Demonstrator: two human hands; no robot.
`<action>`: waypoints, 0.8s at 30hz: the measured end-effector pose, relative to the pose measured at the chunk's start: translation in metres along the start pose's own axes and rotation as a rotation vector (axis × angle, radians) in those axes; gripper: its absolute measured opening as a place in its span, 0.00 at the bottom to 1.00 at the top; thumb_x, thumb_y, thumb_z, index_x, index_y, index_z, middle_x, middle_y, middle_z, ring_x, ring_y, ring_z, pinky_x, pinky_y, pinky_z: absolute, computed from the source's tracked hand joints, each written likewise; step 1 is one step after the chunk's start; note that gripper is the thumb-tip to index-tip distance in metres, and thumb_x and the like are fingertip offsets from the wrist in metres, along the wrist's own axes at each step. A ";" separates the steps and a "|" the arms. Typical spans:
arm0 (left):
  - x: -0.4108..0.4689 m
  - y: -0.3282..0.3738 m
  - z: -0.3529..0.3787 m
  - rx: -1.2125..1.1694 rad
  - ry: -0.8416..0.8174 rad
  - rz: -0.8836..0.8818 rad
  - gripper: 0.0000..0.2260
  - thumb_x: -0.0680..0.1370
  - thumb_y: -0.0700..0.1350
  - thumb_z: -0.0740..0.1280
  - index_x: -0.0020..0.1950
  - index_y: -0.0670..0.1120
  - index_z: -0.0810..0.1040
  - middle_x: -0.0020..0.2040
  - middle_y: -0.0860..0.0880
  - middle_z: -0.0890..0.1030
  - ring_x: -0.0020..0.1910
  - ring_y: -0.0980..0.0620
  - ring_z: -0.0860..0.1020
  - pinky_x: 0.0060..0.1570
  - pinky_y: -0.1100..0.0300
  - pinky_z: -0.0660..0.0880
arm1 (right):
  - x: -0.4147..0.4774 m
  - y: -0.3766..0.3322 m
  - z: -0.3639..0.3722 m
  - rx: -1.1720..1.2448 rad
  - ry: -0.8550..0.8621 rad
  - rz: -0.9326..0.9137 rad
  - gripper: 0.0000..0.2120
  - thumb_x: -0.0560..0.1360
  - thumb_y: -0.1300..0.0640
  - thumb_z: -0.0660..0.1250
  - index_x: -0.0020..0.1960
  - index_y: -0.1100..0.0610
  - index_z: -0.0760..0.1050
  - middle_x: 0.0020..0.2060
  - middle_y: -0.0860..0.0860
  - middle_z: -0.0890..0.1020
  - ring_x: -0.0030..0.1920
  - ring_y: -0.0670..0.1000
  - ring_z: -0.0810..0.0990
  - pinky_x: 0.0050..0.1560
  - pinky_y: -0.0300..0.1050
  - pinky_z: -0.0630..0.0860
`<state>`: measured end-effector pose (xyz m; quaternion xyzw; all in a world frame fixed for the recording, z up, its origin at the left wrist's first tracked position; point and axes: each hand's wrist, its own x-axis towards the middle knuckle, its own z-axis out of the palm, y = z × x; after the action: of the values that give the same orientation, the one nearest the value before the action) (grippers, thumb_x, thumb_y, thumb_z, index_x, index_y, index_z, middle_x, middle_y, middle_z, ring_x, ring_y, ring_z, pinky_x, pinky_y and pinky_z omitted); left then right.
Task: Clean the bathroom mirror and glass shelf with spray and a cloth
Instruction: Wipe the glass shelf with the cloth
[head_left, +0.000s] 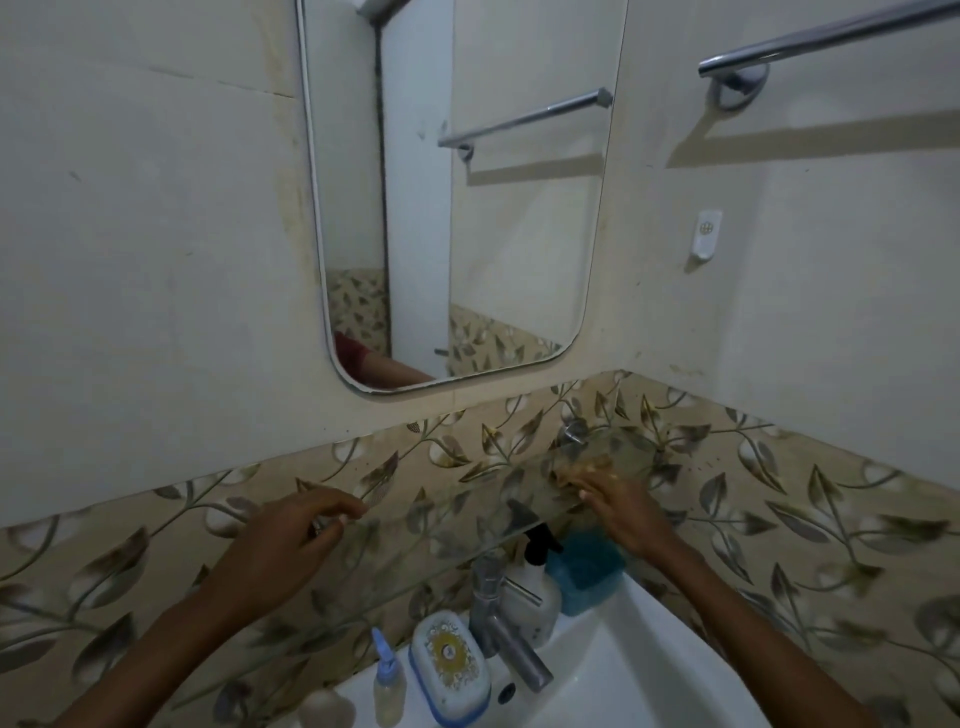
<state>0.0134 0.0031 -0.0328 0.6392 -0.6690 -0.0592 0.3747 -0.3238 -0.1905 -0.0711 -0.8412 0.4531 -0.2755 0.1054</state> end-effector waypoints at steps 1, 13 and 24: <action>0.001 0.000 -0.002 0.006 0.000 0.002 0.16 0.77 0.39 0.64 0.46 0.62 0.76 0.47 0.61 0.80 0.46 0.62 0.78 0.43 0.66 0.73 | 0.008 0.008 -0.004 -0.034 0.037 0.047 0.14 0.79 0.58 0.58 0.61 0.54 0.76 0.55 0.53 0.80 0.54 0.54 0.78 0.49 0.44 0.73; 0.008 0.000 -0.004 0.023 -0.004 -0.032 0.16 0.76 0.39 0.64 0.46 0.62 0.79 0.45 0.65 0.81 0.45 0.63 0.78 0.44 0.61 0.77 | 0.112 0.036 -0.001 -0.247 -0.067 0.468 0.16 0.78 0.56 0.54 0.58 0.61 0.75 0.55 0.62 0.80 0.55 0.61 0.78 0.55 0.51 0.74; 0.000 0.012 -0.014 -0.054 0.006 -0.042 0.16 0.77 0.36 0.64 0.45 0.59 0.79 0.44 0.62 0.82 0.46 0.65 0.78 0.40 0.71 0.74 | 0.082 0.000 0.011 -0.258 0.117 0.563 0.16 0.78 0.58 0.53 0.56 0.61 0.77 0.58 0.61 0.78 0.60 0.61 0.74 0.63 0.58 0.70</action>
<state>0.0120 0.0111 -0.0158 0.6431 -0.6525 -0.0831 0.3922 -0.2816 -0.2584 -0.0501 -0.6719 0.7047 -0.2240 0.0436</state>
